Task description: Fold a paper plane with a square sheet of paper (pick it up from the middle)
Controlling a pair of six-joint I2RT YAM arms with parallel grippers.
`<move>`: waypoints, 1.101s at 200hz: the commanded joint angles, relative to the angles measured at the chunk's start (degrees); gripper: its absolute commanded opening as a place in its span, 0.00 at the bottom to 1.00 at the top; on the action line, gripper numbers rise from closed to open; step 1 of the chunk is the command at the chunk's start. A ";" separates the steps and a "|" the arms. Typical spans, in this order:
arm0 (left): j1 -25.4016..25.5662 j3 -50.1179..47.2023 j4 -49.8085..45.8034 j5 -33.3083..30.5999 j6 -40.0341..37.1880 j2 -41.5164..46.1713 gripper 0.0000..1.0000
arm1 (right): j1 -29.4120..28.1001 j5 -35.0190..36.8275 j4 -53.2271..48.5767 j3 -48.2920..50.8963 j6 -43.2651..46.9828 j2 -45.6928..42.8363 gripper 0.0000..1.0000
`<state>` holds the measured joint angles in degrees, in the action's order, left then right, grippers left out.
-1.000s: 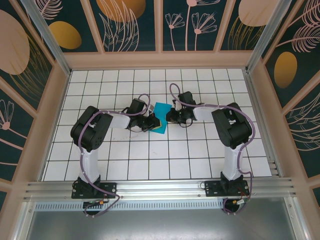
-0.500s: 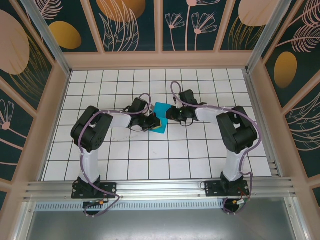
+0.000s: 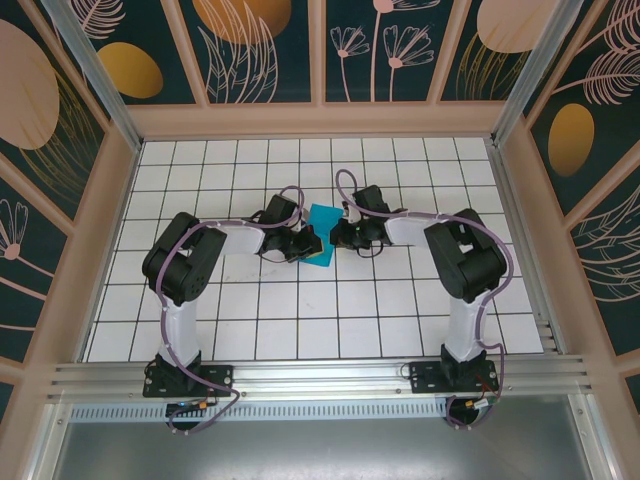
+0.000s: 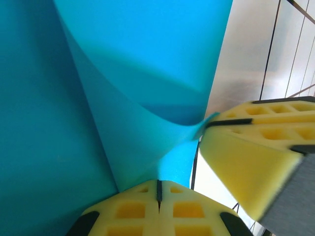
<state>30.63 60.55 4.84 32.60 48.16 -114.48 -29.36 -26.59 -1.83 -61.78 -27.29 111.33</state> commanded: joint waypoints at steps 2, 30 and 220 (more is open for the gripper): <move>0.04 0.28 -4.05 -3.95 -1.23 -0.37 0.07 | -0.25 -0.09 -0.52 -1.83 0.65 1.90 0.13; 0.03 0.56 -3.57 -3.11 -2.10 0.88 0.07 | -0.21 2.09 -3.36 -2.21 1.16 2.88 0.12; -0.67 6.07 -3.34 -10.97 -6.65 -1.36 0.06 | -0.32 5.31 -8.94 -2.30 4.09 4.40 0.10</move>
<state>30.48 65.39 3.16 22.94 43.31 -114.74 -29.63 -25.06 -5.02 -64.38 -24.29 112.84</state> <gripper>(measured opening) 0.069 0.101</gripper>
